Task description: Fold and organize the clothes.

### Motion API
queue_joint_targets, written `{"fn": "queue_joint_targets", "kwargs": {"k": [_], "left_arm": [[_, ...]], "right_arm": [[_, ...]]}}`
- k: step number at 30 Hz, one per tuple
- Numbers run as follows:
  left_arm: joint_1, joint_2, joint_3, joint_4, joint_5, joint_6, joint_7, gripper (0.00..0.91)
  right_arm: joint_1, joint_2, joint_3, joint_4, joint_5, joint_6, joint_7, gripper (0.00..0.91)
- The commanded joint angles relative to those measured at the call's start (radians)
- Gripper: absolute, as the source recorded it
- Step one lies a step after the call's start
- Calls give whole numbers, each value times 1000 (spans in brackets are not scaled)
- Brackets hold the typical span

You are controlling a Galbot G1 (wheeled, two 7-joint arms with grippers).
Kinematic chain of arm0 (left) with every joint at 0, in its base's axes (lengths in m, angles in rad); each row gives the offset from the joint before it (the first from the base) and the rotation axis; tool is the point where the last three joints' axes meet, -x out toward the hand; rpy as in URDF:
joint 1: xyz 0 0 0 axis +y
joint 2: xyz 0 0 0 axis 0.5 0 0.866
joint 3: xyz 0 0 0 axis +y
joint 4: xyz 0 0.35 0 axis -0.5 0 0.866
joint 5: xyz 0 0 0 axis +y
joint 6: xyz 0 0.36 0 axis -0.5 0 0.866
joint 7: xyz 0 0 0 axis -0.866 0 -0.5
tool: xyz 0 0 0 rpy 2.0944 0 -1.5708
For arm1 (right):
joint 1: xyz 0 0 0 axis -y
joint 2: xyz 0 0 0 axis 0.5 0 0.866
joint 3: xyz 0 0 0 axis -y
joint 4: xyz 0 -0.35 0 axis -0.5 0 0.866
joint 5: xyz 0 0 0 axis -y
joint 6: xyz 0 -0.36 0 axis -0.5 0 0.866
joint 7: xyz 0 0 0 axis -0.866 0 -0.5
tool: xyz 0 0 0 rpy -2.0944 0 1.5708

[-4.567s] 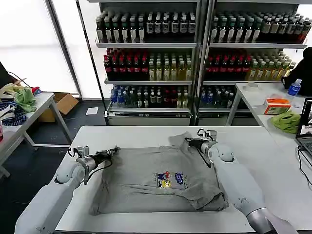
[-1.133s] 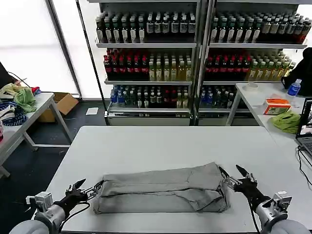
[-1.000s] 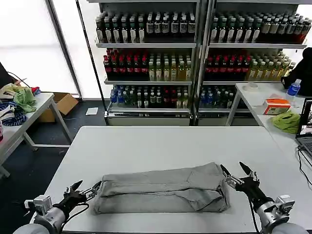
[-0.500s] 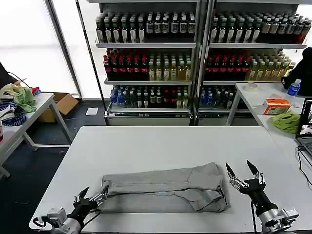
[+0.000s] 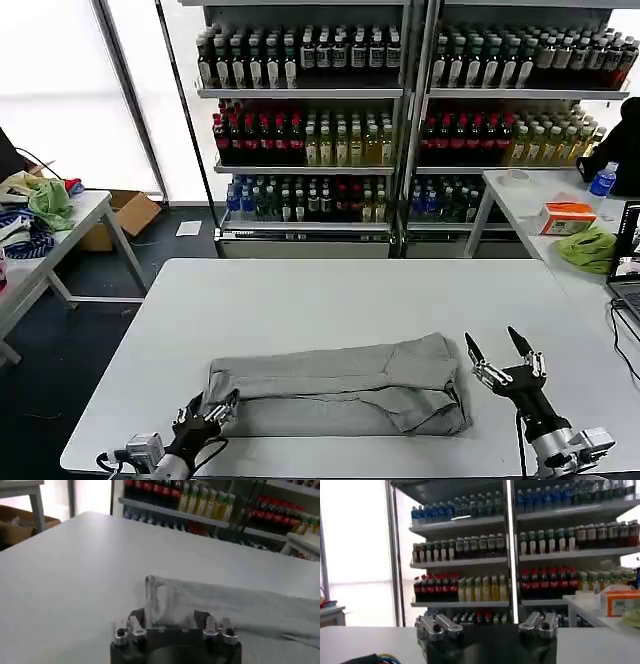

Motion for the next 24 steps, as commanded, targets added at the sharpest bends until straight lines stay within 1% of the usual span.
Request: {"fn": "queue_joint_targets", "kwargs": {"k": [1, 8, 14, 18, 21, 24], "left_arm": [[-2, -12, 29, 17, -3, 6, -7, 0], [-9, -9, 44, 2, 0, -38, -18, 0], [-29, 13, 14, 15, -26, -50, -20, 0], [-48, 36, -46, 14, -29, -43, -10, 0], [-62, 70, -118, 16, -60, -31, 4, 0], [-65, 123, -212, 40, -67, -19, 57, 0]], "right_arm": [[0, 1, 0, 0, 7, 12, -3, 907], [12, 0, -7, -7, 14, 5, -1, 907], [20, 0, -9, -8, 27, -1, 0, 907], [25, -4, -10, -9, 33, -4, 2, 907], [33, -10, -14, -15, 33, -5, 4, 907], [43, -14, -18, -19, 35, -6, 7, 907]]}}
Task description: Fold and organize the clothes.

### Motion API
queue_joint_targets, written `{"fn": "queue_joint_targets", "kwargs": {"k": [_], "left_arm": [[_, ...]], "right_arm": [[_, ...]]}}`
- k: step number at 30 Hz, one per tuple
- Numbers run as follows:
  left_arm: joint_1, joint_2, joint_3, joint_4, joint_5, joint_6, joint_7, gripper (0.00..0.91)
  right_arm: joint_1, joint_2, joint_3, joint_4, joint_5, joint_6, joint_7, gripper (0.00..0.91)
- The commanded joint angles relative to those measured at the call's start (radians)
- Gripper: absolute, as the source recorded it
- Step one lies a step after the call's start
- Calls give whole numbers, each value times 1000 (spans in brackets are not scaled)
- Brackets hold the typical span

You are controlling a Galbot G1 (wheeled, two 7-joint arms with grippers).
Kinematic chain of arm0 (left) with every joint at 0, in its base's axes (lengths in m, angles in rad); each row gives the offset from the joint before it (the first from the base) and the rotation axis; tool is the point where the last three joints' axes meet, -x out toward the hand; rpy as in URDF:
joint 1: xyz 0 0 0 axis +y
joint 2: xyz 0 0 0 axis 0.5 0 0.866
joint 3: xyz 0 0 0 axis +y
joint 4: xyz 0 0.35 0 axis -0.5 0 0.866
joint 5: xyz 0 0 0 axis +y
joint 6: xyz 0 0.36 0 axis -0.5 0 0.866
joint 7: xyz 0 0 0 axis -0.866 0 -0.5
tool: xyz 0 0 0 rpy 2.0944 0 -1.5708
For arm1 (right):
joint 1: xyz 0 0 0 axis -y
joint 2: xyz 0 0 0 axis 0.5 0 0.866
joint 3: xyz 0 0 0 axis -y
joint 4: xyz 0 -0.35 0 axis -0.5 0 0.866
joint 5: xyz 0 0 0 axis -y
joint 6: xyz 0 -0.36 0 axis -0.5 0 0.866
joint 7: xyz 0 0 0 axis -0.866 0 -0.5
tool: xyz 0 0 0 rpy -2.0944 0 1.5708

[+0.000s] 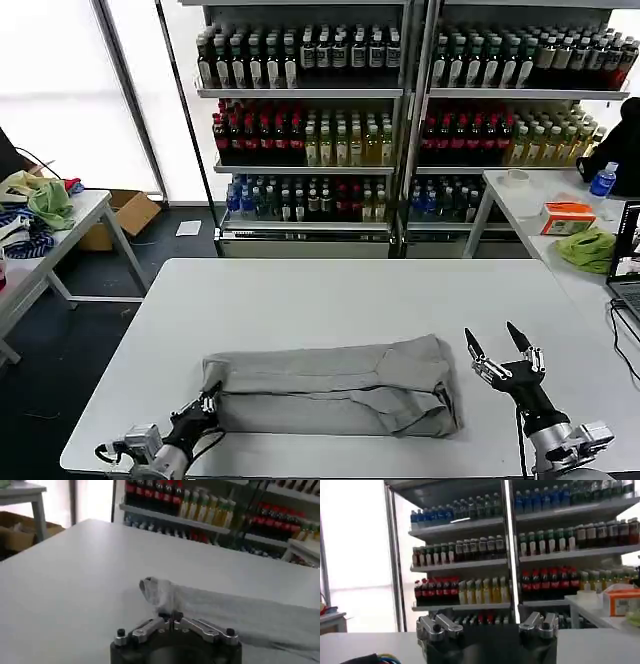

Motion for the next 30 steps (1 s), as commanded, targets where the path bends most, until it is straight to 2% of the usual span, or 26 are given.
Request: {"fn": "queue_joint_targets", "kwargs": {"k": [1, 11, 18, 22, 25, 30], "left_arm": [[-19, 101, -226, 39, -38, 12, 76, 0], [7, 224, -506, 224, -49, 22, 160, 0], [31, 267, -570, 204, -72, 23, 166, 0], [31, 269, -553, 131, -80, 26, 164, 0], [26, 263, -486, 48, -88, 29, 154, 0], [-13, 259, -298, -76, -126, 38, 117, 0]], "right_arm": [[14, -4, -5, -5, 9, -2, 4, 907], [36, -20, -10, -5, 29, -10, 10, 907], [44, -19, -21, -4, 28, -14, 11, 907], [46, -17, -22, -2, 28, -17, 11, 907], [42, -16, -21, -1, 27, -17, 11, 907], [38, -6, -19, 7, 24, -20, 10, 907]]}}
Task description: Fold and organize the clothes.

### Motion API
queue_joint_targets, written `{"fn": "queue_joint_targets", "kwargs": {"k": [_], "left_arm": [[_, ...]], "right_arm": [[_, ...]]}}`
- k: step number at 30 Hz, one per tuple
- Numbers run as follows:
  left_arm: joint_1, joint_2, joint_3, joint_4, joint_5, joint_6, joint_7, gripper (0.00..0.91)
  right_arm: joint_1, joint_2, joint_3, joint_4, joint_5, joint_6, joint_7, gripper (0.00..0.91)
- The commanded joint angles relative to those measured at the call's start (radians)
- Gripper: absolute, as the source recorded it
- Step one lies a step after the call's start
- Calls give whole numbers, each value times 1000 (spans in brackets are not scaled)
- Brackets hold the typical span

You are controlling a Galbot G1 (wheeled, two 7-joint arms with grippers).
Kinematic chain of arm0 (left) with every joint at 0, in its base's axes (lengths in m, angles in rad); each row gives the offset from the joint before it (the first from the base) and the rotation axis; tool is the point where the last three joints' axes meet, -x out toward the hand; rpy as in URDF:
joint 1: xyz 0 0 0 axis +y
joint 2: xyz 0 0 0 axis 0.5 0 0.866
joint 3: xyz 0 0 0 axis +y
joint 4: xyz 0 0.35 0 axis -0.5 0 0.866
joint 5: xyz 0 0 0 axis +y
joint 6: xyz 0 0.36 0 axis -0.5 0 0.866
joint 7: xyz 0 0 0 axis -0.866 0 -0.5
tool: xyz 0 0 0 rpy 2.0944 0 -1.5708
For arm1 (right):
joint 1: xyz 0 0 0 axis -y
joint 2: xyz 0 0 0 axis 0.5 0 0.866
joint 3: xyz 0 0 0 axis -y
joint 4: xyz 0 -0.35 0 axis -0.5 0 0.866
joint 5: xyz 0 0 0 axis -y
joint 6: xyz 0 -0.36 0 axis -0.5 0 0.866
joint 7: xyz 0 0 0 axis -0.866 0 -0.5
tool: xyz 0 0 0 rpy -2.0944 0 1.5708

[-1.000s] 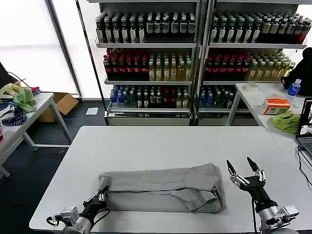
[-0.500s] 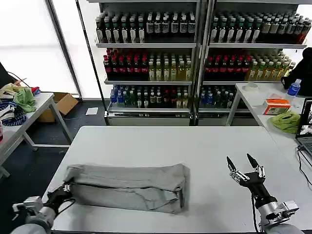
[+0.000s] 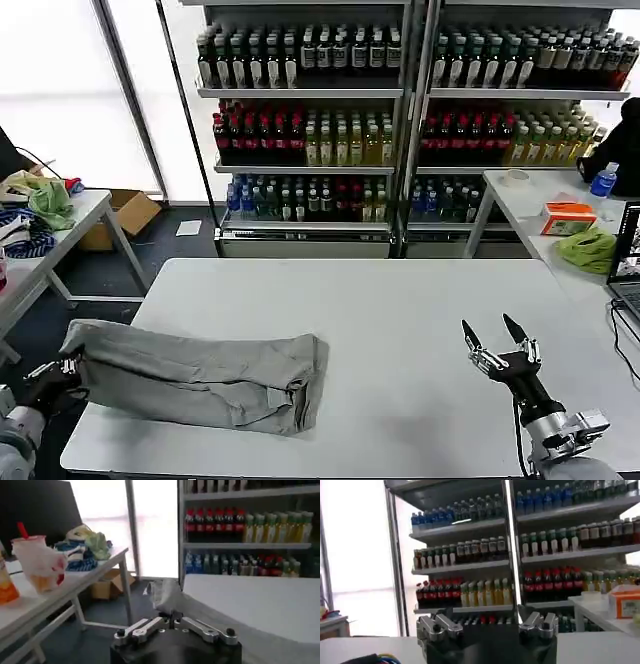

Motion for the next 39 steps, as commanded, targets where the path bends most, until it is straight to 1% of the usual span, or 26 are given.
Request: {"fn": "queue_joint_targets", "kwargs": {"k": [1, 5, 14, 17, 19, 20, 22, 31, 36, 37, 38, 39], "left_arm": [[-42, 32, 189, -200, -57, 8, -38, 0], [-94, 42, 362, -240, -102, -10, -102, 0], [-167, 51, 589, -279, -128, -11, -157, 0], [-194, 50, 645, -273, -124, -9, -168, 0], [-224, 43, 715, -262, -121, -7, -177, 0], [-230, 42, 723, -258, -118, -8, -177, 0], [-259, 35, 785, -236, -114, -8, -179, 0], [-350, 4, 892, -171, -96, -6, -186, 0], [-378, 4, 926, -131, -104, 10, -164, 0], [-383, 2, 930, -125, -105, 31, -161, 433], [-384, 1, 931, -123, -110, 31, -159, 685], [-385, 0, 932, -124, -119, 42, -152, 867]], "right_arm": [[-2, 8, 1, 7, -1, -2, 0, 907], [-14, 14, 6, 9, -5, -1, -2, 907], [-34, 20, 16, 12, -13, 0, -4, 907], [-34, 24, 15, 14, -16, -1, -5, 907], [-35, 28, 14, 15, -20, -2, -4, 907], [-35, 29, 14, 15, -20, -2, -5, 907], [-37, 30, 15, 9, -22, -1, -5, 907], [-34, 29, 11, -8, -21, -1, -7, 907], [-32, 33, 13, -1, -20, -3, -7, 907], [-33, 32, 14, -1, -20, -3, -7, 907], [-33, 31, 14, -1, -21, -2, -8, 907], [-34, 31, 15, -2, -20, -2, -8, 907]]}}
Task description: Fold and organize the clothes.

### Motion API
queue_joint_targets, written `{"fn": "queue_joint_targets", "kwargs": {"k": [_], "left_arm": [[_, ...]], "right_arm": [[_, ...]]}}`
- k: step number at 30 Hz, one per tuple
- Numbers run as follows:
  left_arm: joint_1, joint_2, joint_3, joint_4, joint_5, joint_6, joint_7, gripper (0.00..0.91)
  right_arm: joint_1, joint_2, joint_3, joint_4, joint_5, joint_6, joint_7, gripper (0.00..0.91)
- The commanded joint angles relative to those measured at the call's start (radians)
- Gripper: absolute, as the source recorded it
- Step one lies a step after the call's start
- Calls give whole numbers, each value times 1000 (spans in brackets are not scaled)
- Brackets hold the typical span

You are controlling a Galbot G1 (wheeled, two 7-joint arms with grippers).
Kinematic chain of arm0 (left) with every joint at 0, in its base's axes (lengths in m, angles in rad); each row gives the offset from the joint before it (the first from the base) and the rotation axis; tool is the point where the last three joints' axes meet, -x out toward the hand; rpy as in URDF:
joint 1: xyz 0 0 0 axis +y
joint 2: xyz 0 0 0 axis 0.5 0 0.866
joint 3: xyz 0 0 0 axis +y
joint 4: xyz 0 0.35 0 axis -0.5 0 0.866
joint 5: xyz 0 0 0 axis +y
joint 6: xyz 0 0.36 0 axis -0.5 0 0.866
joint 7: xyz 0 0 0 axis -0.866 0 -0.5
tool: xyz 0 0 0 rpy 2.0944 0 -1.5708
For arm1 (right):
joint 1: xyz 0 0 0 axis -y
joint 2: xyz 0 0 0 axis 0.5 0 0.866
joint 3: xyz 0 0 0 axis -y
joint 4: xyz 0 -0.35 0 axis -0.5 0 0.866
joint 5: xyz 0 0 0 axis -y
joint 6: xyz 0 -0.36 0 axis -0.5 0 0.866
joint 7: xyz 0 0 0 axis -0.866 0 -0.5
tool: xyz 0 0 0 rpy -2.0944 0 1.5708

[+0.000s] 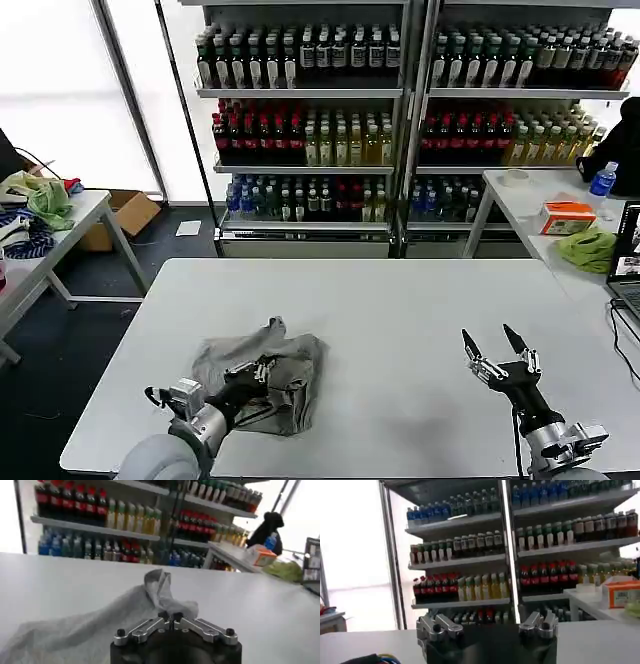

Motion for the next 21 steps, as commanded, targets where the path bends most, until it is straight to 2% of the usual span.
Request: {"fn": "queue_joint_targets", "kwargs": {"k": [1, 12, 18, 21], "left_arm": [[-82, -10, 133, 43, -27, 48, 15, 907], [-44, 5, 62, -42, -51, 61, 28, 907], [41, 14, -57, -171, -110, 70, 30, 907], [79, 23, -160, -215, -128, 82, 41, 907]], "right_arm": [[-2, 0, 4, 0, 0, 0, -1, 907], [2, 4, -4, 11, 0, -3, -1, 907], [10, -1, -9, 17, 7, -7, 0, 907], [17, -6, -13, 18, 12, -9, 2, 907]]}}
